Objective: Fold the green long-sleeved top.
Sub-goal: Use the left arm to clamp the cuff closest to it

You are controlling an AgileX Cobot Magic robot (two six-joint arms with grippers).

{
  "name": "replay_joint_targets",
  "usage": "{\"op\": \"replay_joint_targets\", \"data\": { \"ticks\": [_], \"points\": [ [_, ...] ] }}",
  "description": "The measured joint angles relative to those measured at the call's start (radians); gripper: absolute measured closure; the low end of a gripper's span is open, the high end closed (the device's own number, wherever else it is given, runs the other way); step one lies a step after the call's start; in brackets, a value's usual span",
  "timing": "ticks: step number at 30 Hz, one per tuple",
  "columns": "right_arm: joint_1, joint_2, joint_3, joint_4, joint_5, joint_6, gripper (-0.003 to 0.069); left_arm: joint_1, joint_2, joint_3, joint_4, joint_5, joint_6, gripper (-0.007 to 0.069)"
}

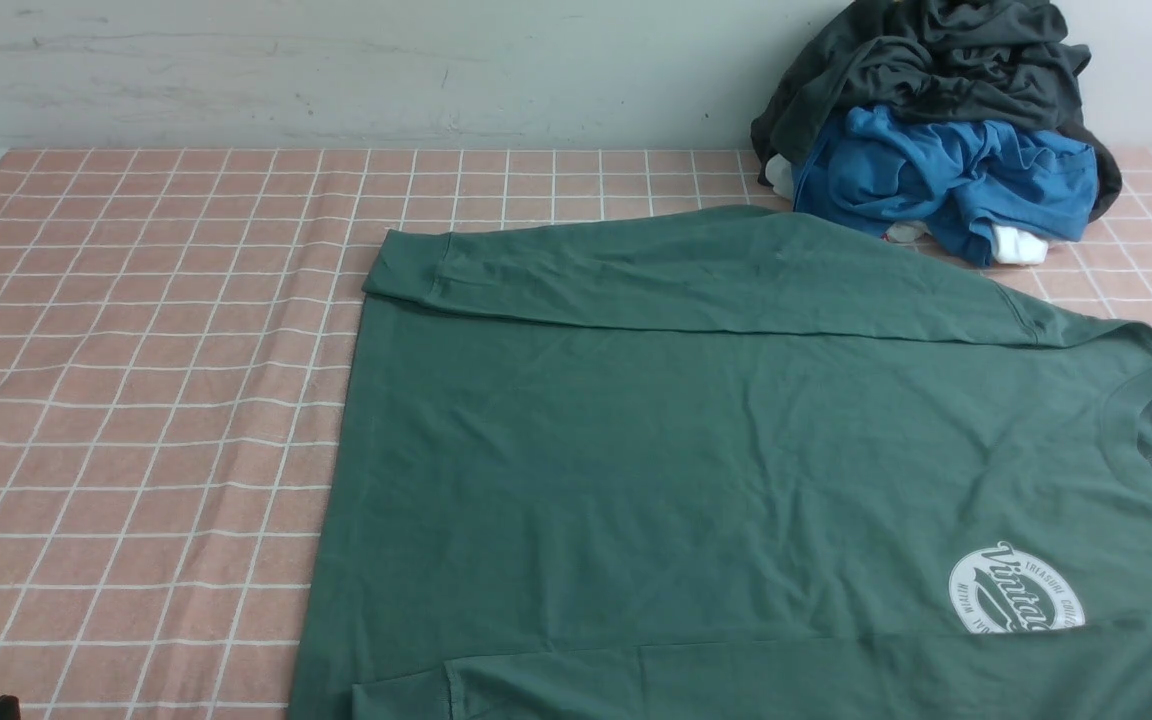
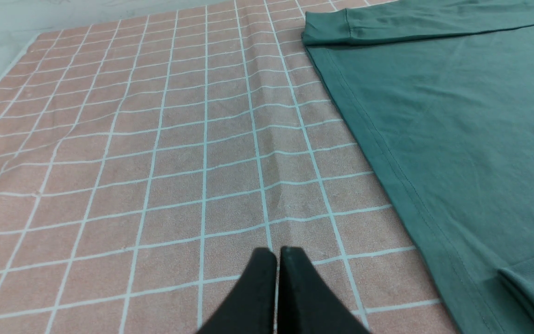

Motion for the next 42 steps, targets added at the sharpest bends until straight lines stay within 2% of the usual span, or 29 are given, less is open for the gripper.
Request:
{"op": "replay_joint_targets", "data": {
  "ticks": [39,42],
  "points": [
    [0.000,0.000,0.000,0.000,0.000,-0.031,0.0673,0.000,0.000,0.000,0.000,0.000,0.000,0.0627],
    [0.000,0.000,0.000,-0.034,0.000,-0.037,0.0673,0.000,0.000,0.000,0.000,0.000,0.000,0.0627]
  ]
}}
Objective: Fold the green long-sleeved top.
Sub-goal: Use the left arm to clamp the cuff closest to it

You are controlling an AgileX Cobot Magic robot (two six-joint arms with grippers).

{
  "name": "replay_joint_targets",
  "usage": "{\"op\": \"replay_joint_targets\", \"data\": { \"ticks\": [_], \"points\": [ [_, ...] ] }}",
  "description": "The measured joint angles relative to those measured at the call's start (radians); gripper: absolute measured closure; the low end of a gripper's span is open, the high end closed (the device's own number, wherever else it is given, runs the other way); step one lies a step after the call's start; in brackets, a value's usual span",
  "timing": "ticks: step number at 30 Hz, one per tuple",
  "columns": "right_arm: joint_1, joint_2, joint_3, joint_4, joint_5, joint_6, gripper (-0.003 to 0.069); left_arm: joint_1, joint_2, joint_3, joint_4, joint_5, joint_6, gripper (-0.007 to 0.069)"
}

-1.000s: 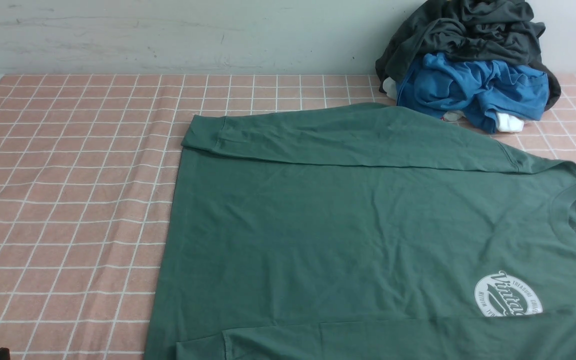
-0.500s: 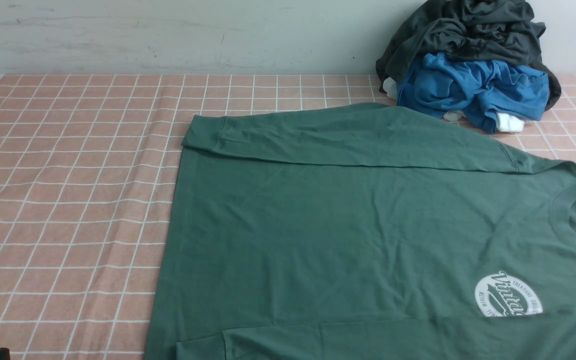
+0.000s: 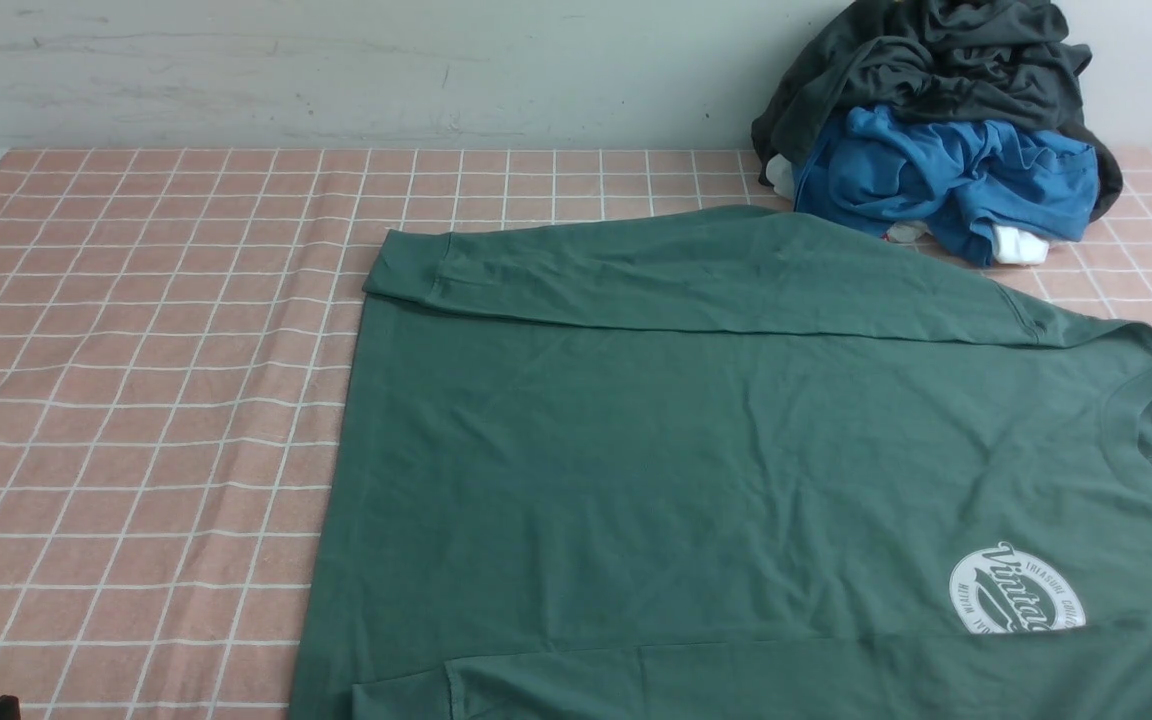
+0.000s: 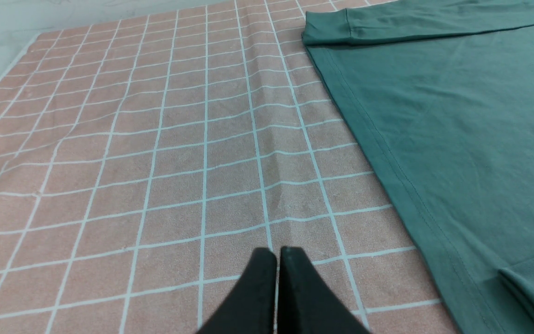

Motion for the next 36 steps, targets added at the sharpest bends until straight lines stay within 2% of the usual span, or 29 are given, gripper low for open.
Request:
{"op": "replay_joint_targets", "data": {
  "ticks": [5,10,14,26,30,33,36],
  "points": [
    [0.000,0.000,0.000,-0.046,0.001,-0.001,0.0673,0.000,0.000,0.000,0.000,0.000,0.000,0.0627],
    [0.000,0.000,0.000,-0.015,0.000,-0.001,0.0673,0.000,0.000,0.000,0.012,-0.002,0.001,0.0627],
    [0.000,0.000,0.000,0.074,-0.006,0.000,0.0673,0.000,0.000,0.000,0.016,-0.004,0.001,0.0627],
    [0.000,0.000,0.002,0.470,-0.063,0.000,0.0673,0.000,0.000,0.005,0.002,-0.096,0.000,0.0627],
    [0.000,0.000,0.002,0.521,-0.069,0.000,0.0673,0.000,0.000,0.005,0.000,-0.097,0.000,0.0627],
    [0.000,0.000,0.002,0.555,-0.069,0.016,0.0673,0.000,0.000,0.005,-0.062,-0.097,-0.045,0.0627],
    [0.000,0.000,0.002,0.700,-0.069,0.095,0.0673,0.000,0.000,0.005,-0.320,-0.098,-0.240,0.0627]
  ]
}}
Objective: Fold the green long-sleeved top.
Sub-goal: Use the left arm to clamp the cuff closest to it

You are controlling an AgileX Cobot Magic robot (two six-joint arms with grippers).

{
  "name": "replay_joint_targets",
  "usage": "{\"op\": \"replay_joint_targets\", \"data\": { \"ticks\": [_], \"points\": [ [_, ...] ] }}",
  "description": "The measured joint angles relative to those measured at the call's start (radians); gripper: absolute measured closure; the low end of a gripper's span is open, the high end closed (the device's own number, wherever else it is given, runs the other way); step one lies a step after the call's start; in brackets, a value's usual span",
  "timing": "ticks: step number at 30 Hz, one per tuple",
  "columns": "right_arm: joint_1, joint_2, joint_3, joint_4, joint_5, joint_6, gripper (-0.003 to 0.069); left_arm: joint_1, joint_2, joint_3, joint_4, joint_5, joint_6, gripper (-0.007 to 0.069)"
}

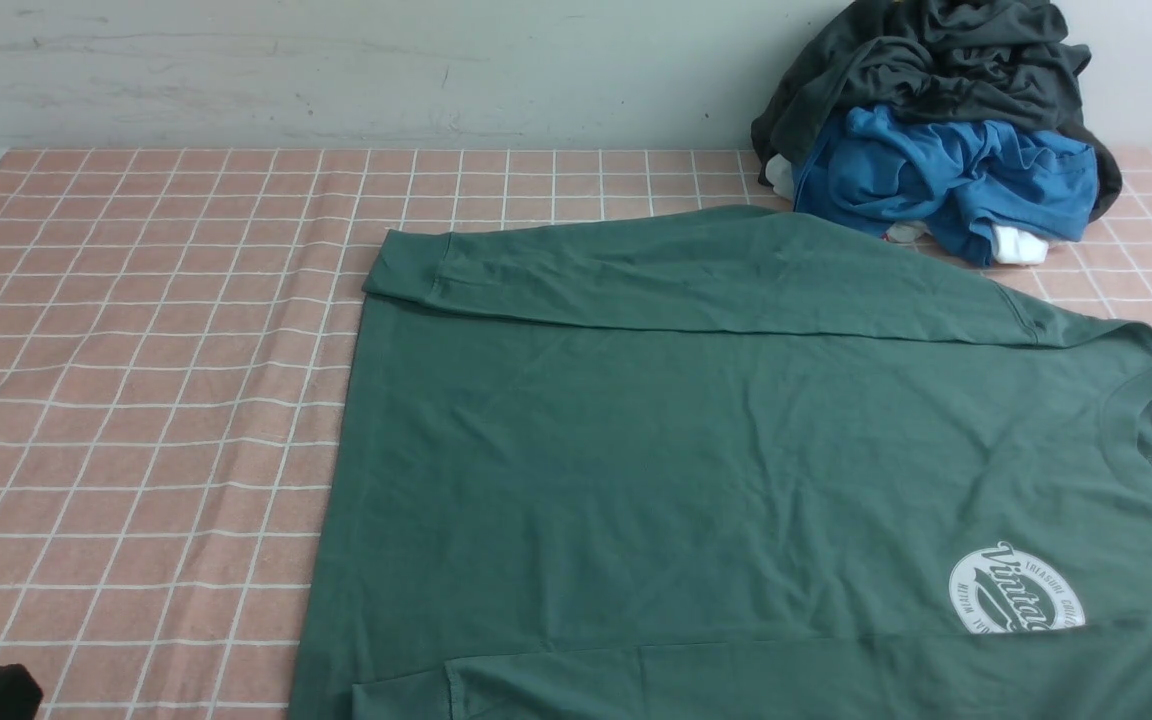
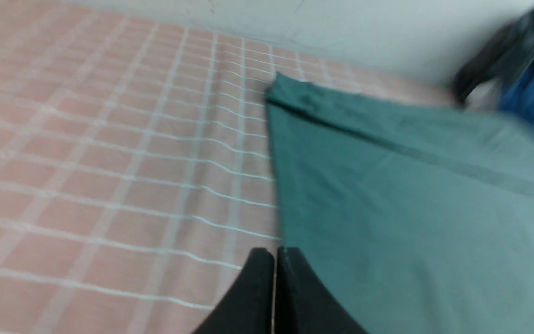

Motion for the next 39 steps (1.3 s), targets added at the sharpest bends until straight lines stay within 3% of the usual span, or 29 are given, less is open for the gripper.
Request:
{"op": "replay_joint_targets", "data": {
  "ticks": [3,5,7,17,20,22,25,29,33,39],
  "points": [
    [0.000,0.000,0.000,0.202,0.001,0.094,0.0673,0.000,0.000,0.000,-0.302,-0.009,-0.199,0.0627],
    [0.000,0.000,0.000,0.300,0.001,0.121,0.0673,0.000,0.000,0.000,-0.451,-0.019,-0.257,0.0627],
    [0.000,0.000,0.000,0.350,-0.002,0.122,0.0673,0.000,0.000,0.000,-0.519,-0.027,-0.262,0.0627],
    [0.000,0.000,0.000,0.354,-0.130,0.043,0.0673,0.000,0.000,-0.003,-0.560,0.006,-0.147,0.0627],
    [0.000,0.000,0.000,0.342,-0.109,0.011,0.0673,0.000,0.000,-0.053,-0.558,0.094,-0.002,0.0627],
    [0.000,0.000,-0.011,0.293,-0.048,-0.067,0.0673,0.000,0.000,-0.139,-0.554,0.177,0.185,0.0627],
    [0.000,0.004,-0.087,0.187,0.038,-0.193,0.0673,0.000,0.046,-0.252,-0.511,0.267,0.324,0.0627],
    [0.000,0.129,-0.236,0.004,0.128,-0.286,0.0673,0.000,0.272,-0.403,-0.326,0.421,0.349,0.0627],
    [0.012,0.351,-0.423,-0.196,0.271,-0.298,0.0673,0.000,0.555,-0.581,-0.088,0.628,0.372,0.0627],
    [0.090,0.663,-0.658,-0.283,0.644,-0.301,0.0673,-0.081,0.873,-0.796,0.145,0.803,0.354,0.0627]
  ]
}}
